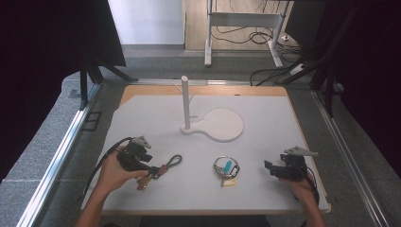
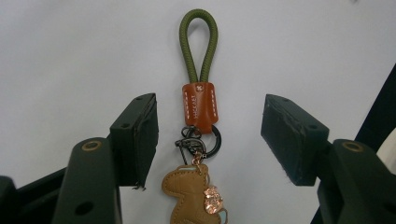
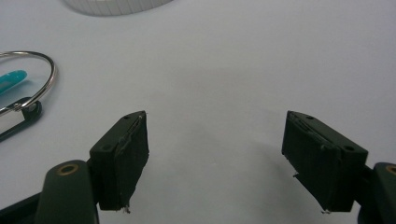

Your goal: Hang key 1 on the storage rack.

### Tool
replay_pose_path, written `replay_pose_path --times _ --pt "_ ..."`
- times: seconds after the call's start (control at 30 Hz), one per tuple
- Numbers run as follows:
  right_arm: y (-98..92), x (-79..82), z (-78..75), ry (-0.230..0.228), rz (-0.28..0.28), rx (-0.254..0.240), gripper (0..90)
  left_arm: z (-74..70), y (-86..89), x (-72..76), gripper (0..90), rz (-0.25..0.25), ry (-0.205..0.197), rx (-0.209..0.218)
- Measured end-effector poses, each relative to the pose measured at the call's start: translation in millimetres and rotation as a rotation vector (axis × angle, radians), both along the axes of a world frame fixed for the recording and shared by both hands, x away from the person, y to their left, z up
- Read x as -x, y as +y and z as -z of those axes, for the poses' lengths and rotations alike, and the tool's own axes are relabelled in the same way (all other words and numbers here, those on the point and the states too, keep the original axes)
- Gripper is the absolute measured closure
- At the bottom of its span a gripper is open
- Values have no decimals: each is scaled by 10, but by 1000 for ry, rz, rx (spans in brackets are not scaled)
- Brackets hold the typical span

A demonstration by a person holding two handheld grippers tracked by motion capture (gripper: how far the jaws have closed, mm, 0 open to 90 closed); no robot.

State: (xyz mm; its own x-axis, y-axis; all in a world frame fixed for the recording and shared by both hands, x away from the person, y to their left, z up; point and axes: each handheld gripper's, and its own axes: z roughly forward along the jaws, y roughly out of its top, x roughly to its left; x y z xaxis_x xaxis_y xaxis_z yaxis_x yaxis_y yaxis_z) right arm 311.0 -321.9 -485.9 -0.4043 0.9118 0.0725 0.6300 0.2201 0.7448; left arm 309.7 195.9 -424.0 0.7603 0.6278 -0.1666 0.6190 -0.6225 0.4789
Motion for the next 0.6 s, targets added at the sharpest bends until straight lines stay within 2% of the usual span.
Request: replay_pose_path --times 0.1,0.2,0.27,0.37,0.4,0.43,0.57,0.6 --pt "21 -3 12 3 -8 7 233 25 -25 -29 375 -2 15 -12" --pt "44 -3 13 4 -16 15 233 37 -91 -69 380 5 23 -53" --pt "52 -4 12 7 -16 16 233 33 -137 -91 382 18 32 -63" --pt "48 0 17 8 -18 23 235 66 -229 -151 396 32 66 -112" --pt "48 0 17 8 -18 23 235 66 -229 -151 400 32 66 -112" --pt "46 1 17 8 -16 23 235 94 -270 -174 402 41 75 -149" --pt "50 -2 20 12 -17 23 237 125 -340 -198 415 57 87 -171" --pt "59 -3 26 13 -19 29 238 144 -382 -219 424 63 96 -191"
